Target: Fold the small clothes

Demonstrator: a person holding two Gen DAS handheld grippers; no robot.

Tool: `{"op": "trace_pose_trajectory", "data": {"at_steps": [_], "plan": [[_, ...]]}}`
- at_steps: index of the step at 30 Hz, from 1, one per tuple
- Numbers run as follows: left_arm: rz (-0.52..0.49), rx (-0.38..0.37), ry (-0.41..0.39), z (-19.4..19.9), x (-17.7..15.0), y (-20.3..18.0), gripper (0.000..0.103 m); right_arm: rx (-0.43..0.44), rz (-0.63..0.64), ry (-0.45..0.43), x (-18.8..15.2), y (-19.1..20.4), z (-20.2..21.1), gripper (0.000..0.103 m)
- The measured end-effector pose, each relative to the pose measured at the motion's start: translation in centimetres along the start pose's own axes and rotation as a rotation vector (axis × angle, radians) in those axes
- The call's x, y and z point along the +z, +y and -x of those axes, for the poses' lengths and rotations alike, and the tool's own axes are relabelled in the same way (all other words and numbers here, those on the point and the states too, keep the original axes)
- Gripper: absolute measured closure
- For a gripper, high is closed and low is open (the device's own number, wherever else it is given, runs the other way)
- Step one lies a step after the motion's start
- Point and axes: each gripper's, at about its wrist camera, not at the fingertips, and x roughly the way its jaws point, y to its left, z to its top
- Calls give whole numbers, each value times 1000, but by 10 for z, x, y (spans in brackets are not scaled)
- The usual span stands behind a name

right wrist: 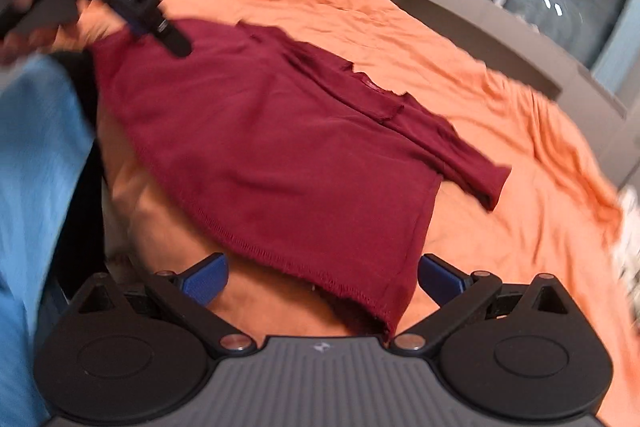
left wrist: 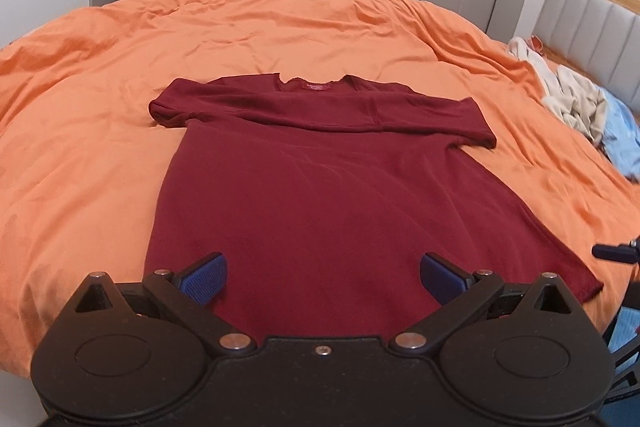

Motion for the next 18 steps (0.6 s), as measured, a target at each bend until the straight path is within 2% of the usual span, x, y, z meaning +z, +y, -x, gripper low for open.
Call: {"op": "trace_pose_trajectory", "data": {"at_steps": [3,7,9,10,11,13,16,18], "plan": [[-21,-6,1,5,-2,-5,1,-83,64,-8,-3,9,-1,5],[-45,-23,9,8,-6,-13,1,-127,77,-33,-3,12,-6,22],[-54,-33,10,9,-7,-18,1,-119,96,-44,-3,17,-7,33],[-58,-39,10,10,-9,-19,1,-111,113,-49,-5,19,-7,45],[-60,-46,9,11,-9,-20,1,-96,133,-49,-5,22,-8,66],[-62,-68,5,12,-12,-23,1,-62,140,-46,-4,26,-7,85],[-76,-124,-18,18,-19,-26,1,-36,101,-68,3,17,-5,96],[-91,-162,-39,22,-25,-27,1,15,-5,-91,12,0,0,96]]}}
